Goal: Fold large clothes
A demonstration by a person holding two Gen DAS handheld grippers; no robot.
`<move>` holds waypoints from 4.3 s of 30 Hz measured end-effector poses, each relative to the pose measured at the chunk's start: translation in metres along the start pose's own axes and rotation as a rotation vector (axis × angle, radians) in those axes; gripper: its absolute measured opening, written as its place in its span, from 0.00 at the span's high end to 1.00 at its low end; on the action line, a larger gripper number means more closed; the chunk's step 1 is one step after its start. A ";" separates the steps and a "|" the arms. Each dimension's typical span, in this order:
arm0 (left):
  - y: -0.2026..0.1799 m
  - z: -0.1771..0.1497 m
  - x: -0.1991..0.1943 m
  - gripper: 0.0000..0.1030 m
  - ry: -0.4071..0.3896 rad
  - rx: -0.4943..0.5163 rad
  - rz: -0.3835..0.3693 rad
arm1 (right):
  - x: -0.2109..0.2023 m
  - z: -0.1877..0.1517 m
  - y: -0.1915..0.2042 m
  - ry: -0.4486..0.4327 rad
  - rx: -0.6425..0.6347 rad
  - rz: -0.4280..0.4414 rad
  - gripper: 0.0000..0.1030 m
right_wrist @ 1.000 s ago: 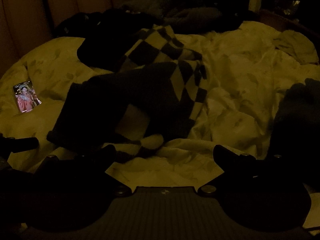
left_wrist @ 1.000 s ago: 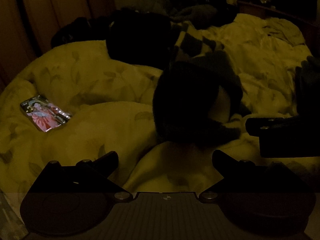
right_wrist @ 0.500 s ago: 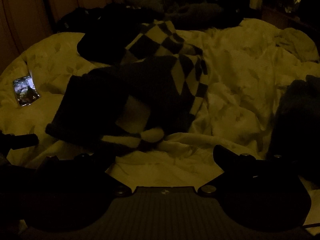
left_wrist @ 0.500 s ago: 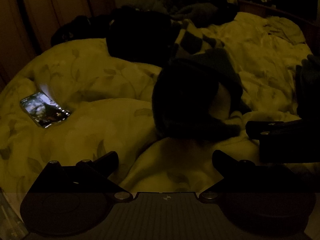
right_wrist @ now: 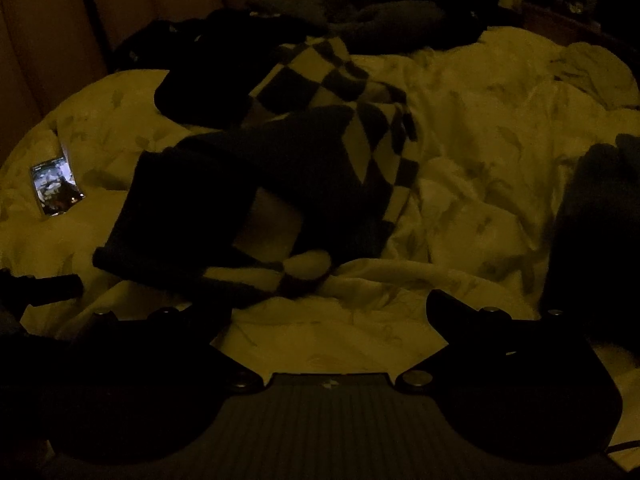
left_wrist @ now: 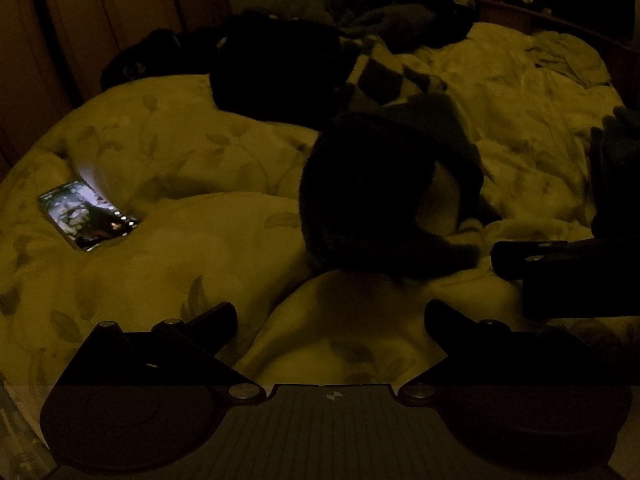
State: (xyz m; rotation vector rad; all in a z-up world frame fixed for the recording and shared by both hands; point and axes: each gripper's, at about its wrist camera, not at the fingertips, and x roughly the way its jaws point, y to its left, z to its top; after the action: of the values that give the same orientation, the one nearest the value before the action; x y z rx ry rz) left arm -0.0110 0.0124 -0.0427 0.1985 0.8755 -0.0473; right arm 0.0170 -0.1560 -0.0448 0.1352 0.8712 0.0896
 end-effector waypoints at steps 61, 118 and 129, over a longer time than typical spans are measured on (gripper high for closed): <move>0.012 -0.004 -0.010 0.00 -0.226 -0.080 -0.231 | -0.185 -0.015 -0.195 -0.639 0.448 0.188 0.49; 0.006 0.053 0.047 0.00 -0.343 0.120 0.003 | -0.153 -0.035 -0.303 -0.642 0.423 -0.287 0.42; -0.072 0.080 0.141 0.00 -0.202 0.413 -0.018 | -0.134 -0.024 -0.241 -0.652 0.185 -0.197 0.18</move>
State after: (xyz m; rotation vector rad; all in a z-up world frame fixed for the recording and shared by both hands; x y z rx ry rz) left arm 0.1310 -0.0675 -0.1122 0.5625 0.6581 -0.2625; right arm -0.0813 -0.4104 0.0039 0.2348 0.2358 -0.2125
